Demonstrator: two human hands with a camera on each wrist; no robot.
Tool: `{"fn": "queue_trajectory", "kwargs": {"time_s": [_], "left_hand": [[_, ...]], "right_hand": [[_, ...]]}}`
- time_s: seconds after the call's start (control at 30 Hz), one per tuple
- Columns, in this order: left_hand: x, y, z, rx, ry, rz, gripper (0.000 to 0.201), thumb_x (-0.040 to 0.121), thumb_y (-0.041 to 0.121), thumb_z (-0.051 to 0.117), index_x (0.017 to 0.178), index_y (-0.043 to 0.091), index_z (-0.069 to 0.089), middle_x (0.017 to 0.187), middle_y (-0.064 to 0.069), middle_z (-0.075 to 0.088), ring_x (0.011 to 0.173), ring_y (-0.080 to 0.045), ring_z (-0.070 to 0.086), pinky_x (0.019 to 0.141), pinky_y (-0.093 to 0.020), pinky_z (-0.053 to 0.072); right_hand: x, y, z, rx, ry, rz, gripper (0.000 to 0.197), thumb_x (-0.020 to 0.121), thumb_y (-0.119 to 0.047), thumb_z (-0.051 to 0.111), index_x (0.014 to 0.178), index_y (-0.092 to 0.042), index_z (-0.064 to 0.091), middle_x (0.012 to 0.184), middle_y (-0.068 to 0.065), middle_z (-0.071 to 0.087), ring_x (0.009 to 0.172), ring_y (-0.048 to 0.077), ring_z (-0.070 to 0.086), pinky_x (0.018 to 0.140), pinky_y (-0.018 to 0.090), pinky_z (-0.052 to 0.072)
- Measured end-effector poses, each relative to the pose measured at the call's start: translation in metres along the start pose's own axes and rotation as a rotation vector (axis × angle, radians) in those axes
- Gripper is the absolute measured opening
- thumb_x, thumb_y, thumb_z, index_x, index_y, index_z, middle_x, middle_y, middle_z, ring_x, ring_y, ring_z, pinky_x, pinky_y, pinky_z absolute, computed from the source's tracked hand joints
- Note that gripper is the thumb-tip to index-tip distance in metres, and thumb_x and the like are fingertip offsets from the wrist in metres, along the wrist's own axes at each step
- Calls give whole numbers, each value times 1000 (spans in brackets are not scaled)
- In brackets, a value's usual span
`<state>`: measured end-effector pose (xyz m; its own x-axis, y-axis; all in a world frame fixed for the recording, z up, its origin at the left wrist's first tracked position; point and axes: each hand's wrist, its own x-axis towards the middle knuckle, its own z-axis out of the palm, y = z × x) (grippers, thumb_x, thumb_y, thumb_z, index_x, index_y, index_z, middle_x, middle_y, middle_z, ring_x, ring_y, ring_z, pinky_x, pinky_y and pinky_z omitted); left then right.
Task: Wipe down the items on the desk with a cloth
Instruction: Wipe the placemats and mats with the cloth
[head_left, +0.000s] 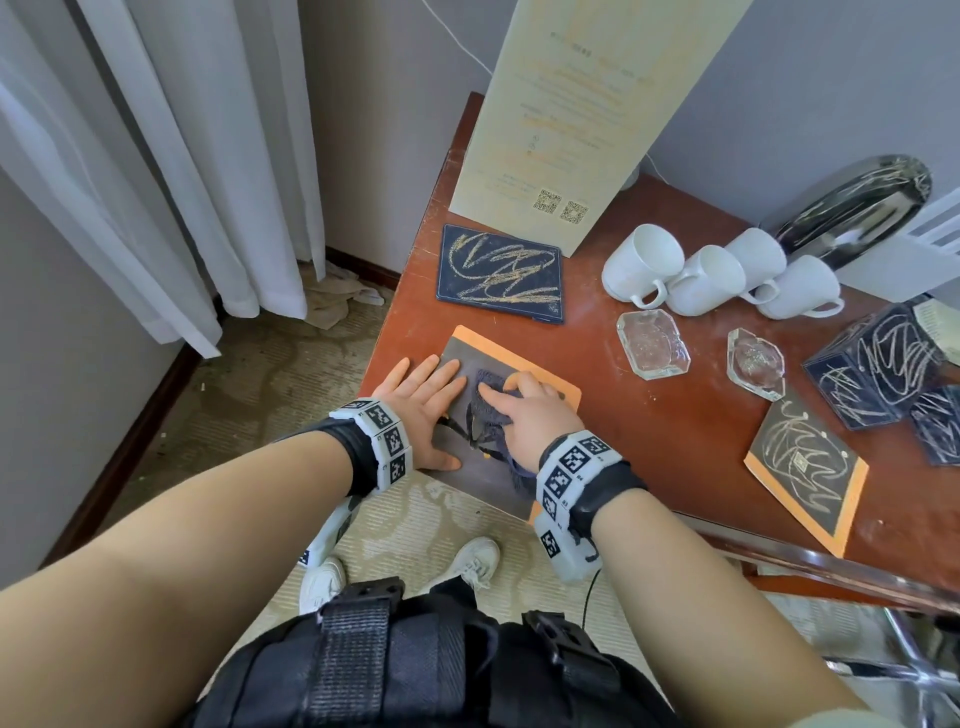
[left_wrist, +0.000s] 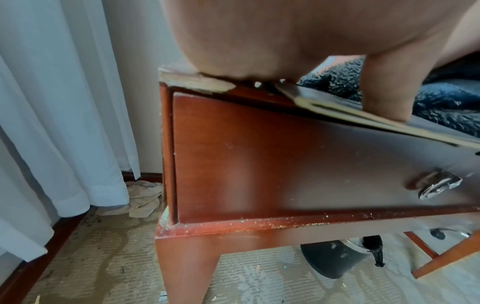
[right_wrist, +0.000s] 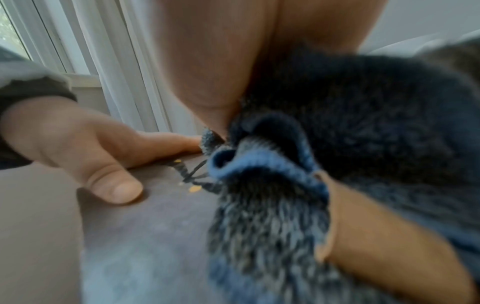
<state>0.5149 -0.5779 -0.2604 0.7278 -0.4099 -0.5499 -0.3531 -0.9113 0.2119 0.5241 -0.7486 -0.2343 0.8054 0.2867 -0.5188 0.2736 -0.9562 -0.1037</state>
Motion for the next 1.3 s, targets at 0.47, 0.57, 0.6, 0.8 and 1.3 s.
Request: {"fn": "queue_trajectory", "kwargs": {"time_s": [0.47,0.57,0.6,0.8,1.3], "left_hand": [[-7,-21,-4,59,-52,-115,94,81,74,36,145,32,-20,153,8,-26,141,-26,-24,111,-50,-16],[-9,-24,-4,74,-54,-146,94,81,75,35,145,33,-20,153,9,-26,141,-27,-24,110,-53,-15],[-9,-25,-5,76,-54,-155,94,81,75,35,145,33,-20,153,9,-26,140,-27,-24,110,-53,-15],[-10,-30,-8,101,-51,-191,91,83,73,34,145,34,-18,154,8,-24,141,-27,-22,111,-55,-13],[12,-24,-35,-104,211,-302,71,86,56,50,143,22,25,150,-3,23,141,-25,15,117,-44,11]], "right_hand": [[-7,28,-21,152,3,11,50,94,-8,40,140,-25,41,132,2,38,118,23,42,96,26,34],[-10,29,-21,184,117,40,52,93,-8,39,140,-30,40,133,-1,36,118,21,40,95,25,35],[-9,27,-18,155,44,35,50,94,-11,40,140,-29,40,129,-1,37,116,21,42,91,23,34],[-9,40,-17,194,23,97,52,93,-9,39,141,-28,40,135,1,36,119,22,43,99,25,34],[-21,92,-41,421,124,103,46,95,-5,34,137,-21,45,134,5,37,123,22,42,106,28,28]]}}
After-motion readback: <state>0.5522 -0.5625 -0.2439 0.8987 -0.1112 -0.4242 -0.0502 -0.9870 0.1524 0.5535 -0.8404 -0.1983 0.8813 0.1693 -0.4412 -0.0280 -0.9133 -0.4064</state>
